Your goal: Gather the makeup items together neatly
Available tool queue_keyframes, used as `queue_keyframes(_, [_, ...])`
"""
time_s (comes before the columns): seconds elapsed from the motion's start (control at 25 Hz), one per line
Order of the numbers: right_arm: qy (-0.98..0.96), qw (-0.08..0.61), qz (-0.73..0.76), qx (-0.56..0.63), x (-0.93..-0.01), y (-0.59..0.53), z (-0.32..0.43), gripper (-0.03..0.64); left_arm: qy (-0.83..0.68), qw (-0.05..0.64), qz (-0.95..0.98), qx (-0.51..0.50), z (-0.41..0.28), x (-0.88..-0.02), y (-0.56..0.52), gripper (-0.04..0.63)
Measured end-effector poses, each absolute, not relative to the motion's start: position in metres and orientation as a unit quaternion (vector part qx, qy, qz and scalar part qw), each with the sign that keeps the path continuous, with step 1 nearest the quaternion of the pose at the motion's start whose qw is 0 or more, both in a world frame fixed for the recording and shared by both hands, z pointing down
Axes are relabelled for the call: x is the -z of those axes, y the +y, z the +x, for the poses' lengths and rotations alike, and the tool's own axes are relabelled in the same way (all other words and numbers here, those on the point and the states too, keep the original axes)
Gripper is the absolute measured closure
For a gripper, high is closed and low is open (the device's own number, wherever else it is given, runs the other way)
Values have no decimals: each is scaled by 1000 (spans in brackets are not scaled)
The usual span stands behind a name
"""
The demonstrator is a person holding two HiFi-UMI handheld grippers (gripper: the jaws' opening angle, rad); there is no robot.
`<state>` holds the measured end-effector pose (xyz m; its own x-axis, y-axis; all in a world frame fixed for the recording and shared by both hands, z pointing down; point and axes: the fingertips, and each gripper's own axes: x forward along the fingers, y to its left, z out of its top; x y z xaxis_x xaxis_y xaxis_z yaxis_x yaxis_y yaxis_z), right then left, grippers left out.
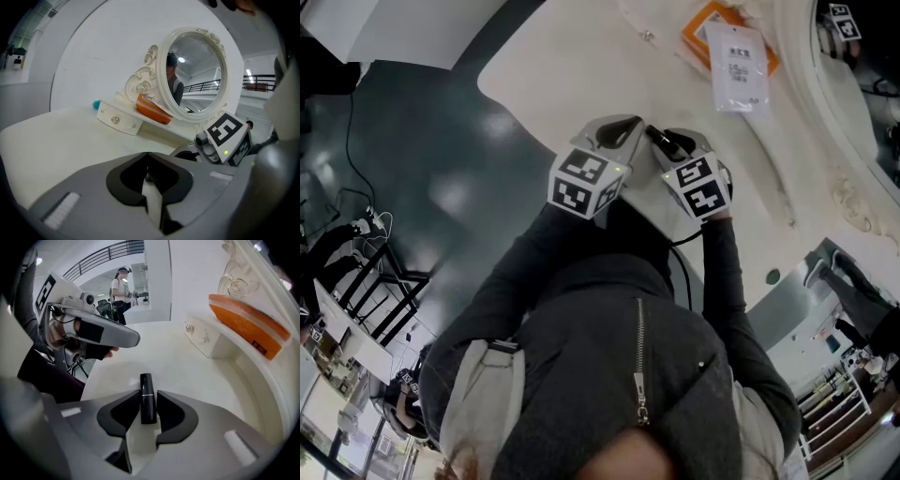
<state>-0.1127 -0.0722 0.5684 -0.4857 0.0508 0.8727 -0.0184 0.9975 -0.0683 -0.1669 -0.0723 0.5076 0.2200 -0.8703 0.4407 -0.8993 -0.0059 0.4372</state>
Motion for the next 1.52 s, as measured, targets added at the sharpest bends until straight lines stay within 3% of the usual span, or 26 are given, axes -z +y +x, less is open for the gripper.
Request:
queue_keyframes(0.72, [-860, 506, 45, -50, -569, -72, -113, 517, -606, 335, 721, -15, -161, -503, -73, 586])
queue_keyframes(1.52, [-873, 460, 132, -100, -553, -92, -113, 518, -565, 329, 755, -47, -145, -501, -84, 586])
